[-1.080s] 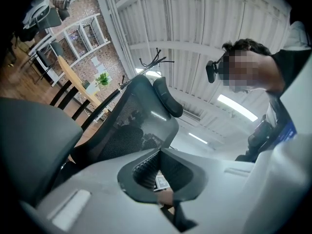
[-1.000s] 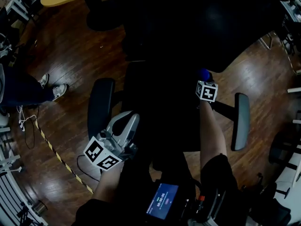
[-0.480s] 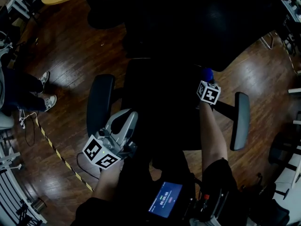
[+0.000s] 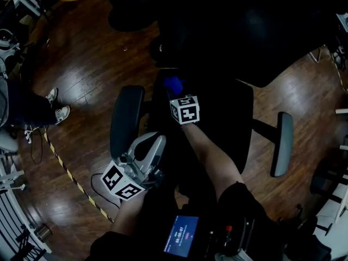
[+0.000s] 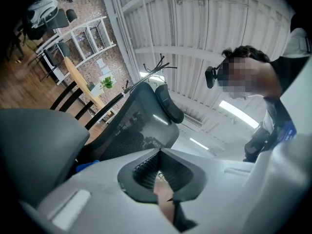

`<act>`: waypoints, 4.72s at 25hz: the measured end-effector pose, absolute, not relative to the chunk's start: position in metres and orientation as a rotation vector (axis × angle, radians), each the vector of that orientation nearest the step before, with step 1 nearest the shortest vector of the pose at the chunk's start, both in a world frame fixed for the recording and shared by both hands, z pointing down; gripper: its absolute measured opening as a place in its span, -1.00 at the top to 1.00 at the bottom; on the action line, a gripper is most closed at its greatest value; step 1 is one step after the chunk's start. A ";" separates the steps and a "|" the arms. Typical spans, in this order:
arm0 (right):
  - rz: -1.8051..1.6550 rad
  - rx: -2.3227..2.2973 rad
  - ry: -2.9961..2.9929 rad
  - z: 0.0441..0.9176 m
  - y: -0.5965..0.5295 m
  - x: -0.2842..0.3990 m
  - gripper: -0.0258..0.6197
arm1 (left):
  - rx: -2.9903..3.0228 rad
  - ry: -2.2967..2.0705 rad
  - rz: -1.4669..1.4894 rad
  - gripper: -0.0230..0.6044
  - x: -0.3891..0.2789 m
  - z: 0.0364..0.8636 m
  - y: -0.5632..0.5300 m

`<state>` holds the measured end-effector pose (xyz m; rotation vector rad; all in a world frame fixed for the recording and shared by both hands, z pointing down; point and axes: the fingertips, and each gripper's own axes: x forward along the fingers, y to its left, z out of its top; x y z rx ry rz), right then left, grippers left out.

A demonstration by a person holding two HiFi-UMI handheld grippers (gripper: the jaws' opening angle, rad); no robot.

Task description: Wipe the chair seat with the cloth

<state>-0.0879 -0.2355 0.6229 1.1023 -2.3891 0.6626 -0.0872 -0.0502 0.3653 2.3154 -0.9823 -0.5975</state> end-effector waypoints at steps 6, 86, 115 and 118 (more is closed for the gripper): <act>0.579 1.012 -2.412 0.640 -0.223 -0.118 0.66 | 2.321 -0.968 -0.609 0.96 -0.088 0.364 -0.049; 0.605 1.748 -1.835 0.629 -0.110 0.278 0.66 | 2.361 -1.011 -0.542 0.96 -0.078 0.350 -0.054; 0.645 1.081 -2.360 0.644 -0.067 -0.100 0.66 | 2.324 -1.069 -0.532 0.96 -0.110 0.366 -0.042; 0.654 1.179 -2.255 0.658 -0.065 -0.030 0.66 | 2.322 -1.065 -0.517 0.96 -0.106 0.370 -0.041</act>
